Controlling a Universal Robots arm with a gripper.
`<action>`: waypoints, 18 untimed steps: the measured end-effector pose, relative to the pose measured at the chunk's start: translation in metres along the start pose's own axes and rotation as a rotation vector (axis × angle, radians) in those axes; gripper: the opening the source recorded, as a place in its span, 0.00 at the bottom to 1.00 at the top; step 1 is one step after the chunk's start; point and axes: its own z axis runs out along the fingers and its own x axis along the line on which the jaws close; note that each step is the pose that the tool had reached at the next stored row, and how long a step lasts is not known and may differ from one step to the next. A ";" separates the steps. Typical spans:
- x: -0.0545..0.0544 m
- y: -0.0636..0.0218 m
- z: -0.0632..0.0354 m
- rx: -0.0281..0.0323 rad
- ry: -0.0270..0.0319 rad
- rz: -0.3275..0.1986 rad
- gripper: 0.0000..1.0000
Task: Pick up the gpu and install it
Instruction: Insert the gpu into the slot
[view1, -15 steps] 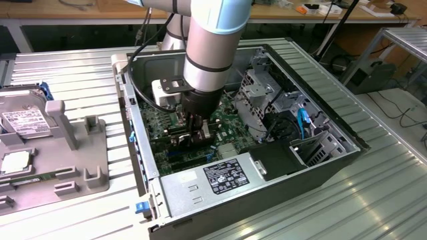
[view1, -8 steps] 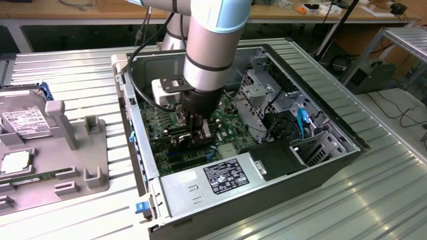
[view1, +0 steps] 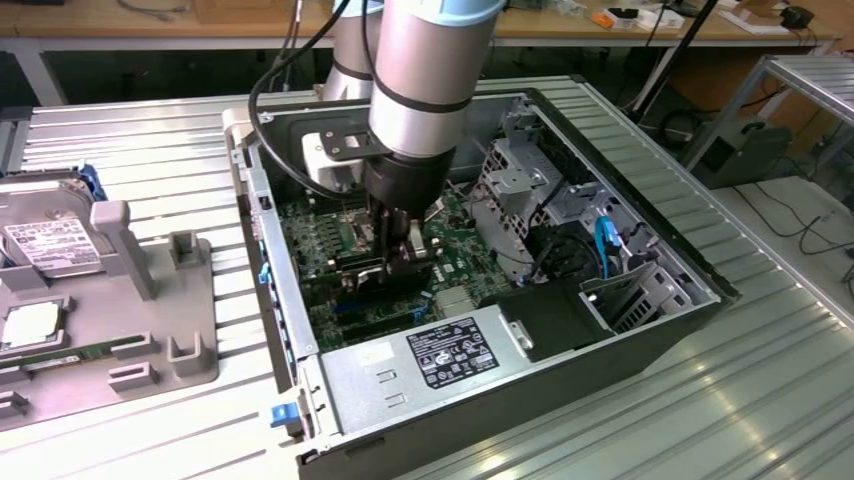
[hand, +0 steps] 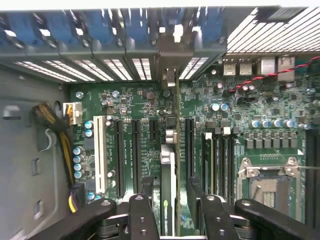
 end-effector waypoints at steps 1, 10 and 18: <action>0.000 0.0000 0.0001 0.0001 0.0007 0.000 0.40; 0.000 0.0000 -0.0001 0.0002 0.0092 0.000 0.11; 0.000 0.0000 -0.0002 0.0003 0.0169 0.000 0.11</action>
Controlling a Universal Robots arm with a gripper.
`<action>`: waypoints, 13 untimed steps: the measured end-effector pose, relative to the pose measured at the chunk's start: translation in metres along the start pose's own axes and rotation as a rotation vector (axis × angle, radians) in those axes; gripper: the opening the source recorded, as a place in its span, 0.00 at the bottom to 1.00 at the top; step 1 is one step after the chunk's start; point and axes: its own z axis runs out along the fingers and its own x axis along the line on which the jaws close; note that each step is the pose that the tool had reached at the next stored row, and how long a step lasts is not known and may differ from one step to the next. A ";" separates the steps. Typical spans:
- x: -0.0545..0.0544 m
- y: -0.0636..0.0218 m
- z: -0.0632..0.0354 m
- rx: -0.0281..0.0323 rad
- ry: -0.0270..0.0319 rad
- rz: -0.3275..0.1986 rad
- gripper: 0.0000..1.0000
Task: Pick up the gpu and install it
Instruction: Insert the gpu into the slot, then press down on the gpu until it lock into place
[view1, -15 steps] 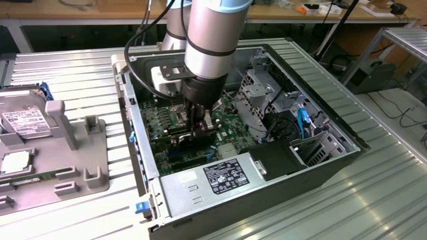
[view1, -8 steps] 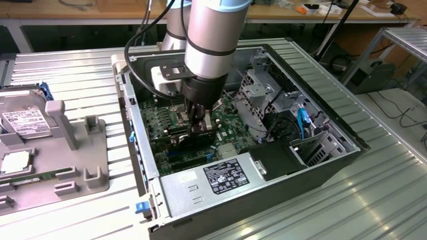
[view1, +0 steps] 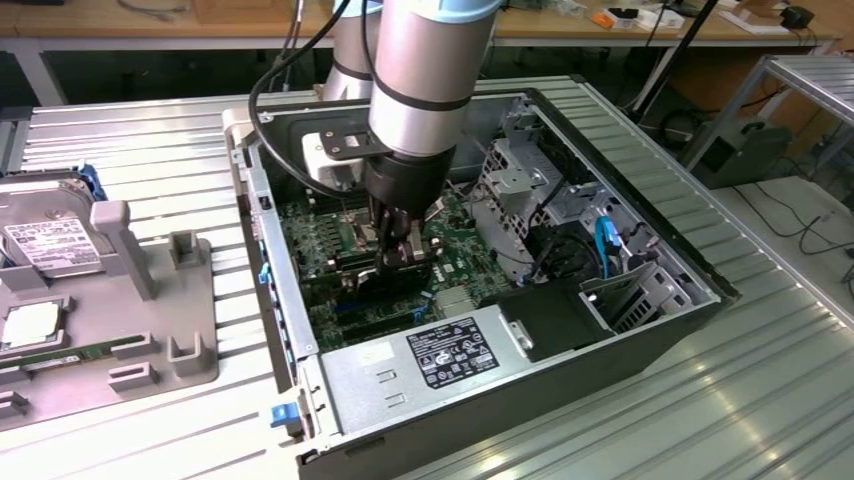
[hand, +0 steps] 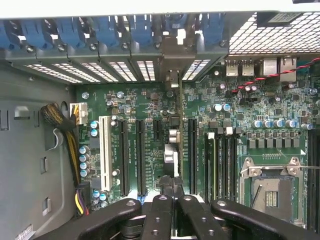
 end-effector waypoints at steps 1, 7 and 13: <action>0.000 0.0000 0.0000 0.0001 0.0006 0.000 0.11; 0.000 0.0000 0.0000 0.0001 0.0068 0.000 0.11; 0.000 0.0000 -0.0001 0.0003 0.0143 0.000 0.11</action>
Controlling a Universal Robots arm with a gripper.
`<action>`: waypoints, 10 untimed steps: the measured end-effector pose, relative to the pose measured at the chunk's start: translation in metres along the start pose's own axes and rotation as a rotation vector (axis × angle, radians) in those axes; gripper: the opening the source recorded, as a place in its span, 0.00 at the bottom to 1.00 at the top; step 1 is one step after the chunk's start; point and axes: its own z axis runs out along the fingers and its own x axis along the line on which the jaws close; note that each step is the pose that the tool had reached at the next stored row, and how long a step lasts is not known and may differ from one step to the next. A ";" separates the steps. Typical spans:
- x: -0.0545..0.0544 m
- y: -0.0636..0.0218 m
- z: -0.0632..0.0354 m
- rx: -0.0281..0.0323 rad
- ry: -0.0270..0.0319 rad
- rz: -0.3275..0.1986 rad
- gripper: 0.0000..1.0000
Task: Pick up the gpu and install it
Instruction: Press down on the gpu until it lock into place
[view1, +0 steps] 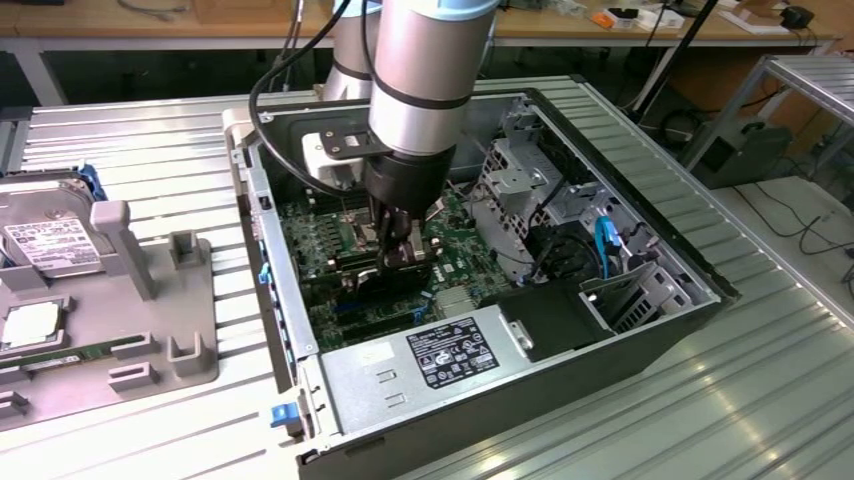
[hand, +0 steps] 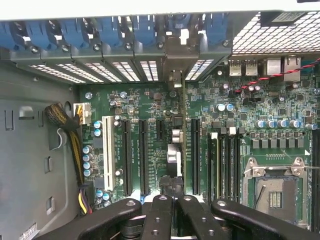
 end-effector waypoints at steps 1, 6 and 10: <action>0.000 0.0000 0.0000 0.0000 0.0020 0.000 0.11; 0.000 0.0000 -0.0001 0.0001 0.0083 0.000 0.11; 0.000 0.0005 -0.0001 0.0003 0.0147 0.000 0.11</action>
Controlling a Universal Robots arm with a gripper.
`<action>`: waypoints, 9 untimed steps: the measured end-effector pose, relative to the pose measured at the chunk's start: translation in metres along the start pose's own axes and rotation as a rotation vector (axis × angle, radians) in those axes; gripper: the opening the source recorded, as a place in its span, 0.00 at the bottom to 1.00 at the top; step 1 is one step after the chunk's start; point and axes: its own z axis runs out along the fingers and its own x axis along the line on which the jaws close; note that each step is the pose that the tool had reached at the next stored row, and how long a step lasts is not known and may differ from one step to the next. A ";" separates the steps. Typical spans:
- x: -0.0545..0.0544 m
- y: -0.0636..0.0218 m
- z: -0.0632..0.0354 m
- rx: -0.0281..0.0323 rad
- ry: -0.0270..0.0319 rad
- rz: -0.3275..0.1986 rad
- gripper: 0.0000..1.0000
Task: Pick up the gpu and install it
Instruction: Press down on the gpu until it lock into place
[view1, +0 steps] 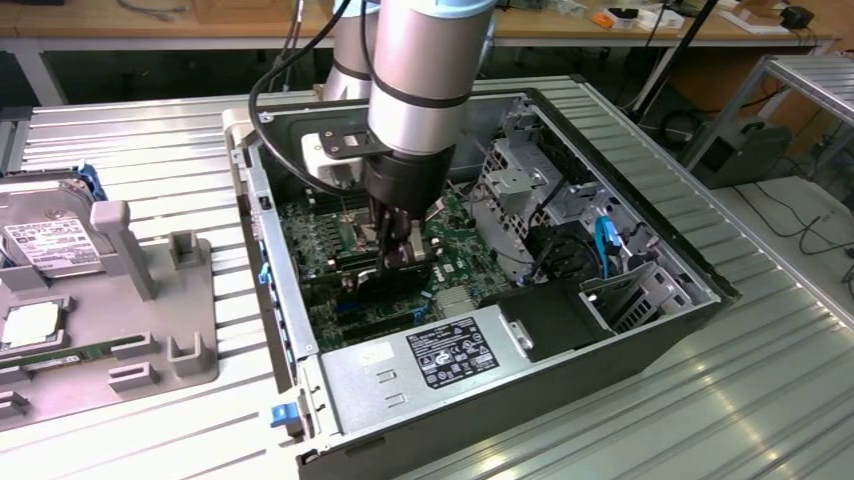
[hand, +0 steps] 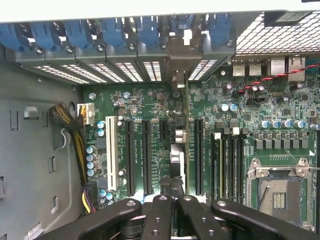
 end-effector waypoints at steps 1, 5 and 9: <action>0.000 0.0010 -0.0001 -0.0001 0.0018 0.000 0.11; 0.000 0.0066 0.0002 0.0000 0.0032 0.000 0.11; 0.000 0.0113 0.0003 0.0000 0.0033 0.000 0.11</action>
